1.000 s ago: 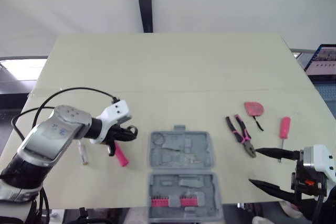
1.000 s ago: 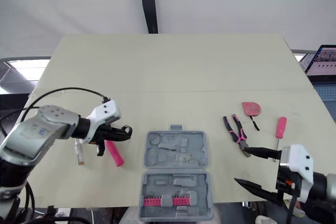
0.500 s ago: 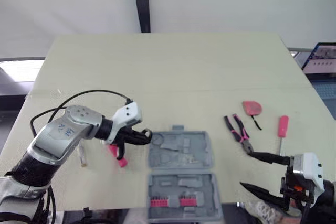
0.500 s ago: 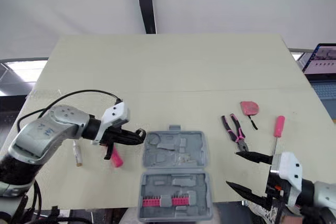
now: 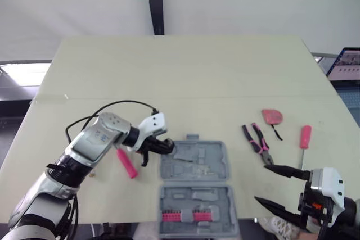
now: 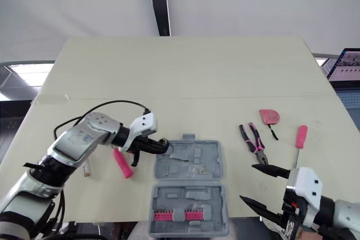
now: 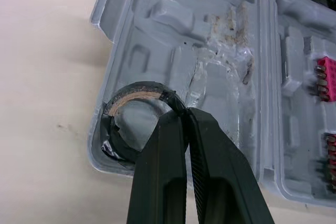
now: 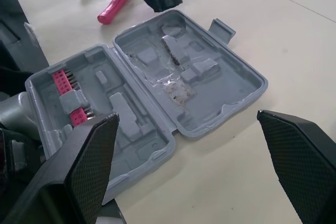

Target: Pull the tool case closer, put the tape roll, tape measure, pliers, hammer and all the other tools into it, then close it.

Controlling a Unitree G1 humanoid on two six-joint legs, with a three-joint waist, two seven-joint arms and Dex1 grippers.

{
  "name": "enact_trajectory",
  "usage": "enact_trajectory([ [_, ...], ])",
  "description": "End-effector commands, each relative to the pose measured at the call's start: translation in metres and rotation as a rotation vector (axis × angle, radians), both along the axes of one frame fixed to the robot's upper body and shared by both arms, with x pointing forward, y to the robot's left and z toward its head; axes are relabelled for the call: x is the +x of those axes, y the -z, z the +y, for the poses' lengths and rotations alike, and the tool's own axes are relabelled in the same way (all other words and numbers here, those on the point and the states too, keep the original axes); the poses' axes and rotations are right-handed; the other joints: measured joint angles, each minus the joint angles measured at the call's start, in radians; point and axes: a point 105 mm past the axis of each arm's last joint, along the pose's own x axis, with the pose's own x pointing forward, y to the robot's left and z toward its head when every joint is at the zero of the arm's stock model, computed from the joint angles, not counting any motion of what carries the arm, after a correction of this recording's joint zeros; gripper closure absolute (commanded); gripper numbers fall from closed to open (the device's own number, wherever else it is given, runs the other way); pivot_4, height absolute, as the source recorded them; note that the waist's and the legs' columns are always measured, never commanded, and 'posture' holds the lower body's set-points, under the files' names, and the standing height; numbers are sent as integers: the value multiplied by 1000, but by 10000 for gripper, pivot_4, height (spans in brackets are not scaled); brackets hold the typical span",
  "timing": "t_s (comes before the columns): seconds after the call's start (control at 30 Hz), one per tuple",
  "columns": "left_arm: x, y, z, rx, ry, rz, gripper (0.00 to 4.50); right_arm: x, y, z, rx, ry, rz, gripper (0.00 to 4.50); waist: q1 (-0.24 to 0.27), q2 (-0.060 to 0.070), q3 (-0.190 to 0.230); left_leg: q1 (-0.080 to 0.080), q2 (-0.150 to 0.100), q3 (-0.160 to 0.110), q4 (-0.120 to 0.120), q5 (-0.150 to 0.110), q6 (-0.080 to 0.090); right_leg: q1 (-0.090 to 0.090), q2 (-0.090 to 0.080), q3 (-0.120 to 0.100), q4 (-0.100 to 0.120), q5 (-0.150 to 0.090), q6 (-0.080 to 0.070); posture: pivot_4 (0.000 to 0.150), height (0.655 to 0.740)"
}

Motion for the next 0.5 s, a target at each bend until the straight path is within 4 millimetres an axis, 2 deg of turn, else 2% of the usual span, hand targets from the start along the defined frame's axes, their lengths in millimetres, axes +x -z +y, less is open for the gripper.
enact_trajectory([
  [0.03,3,-4,-5,11,27,-27,44503,-2,-8,0,-12,4,-42,0,0,0,0,0,0,0,0,0,0,0,0,0,0,0,0,1500,7400],
  [0.5,0,2,-11,45,46,1,44503,-7,-8,-2,-20,26,-40,0,1,0,0,0,0,0,0,0,0,0,0,0,0,0,0,1500,7400],
])
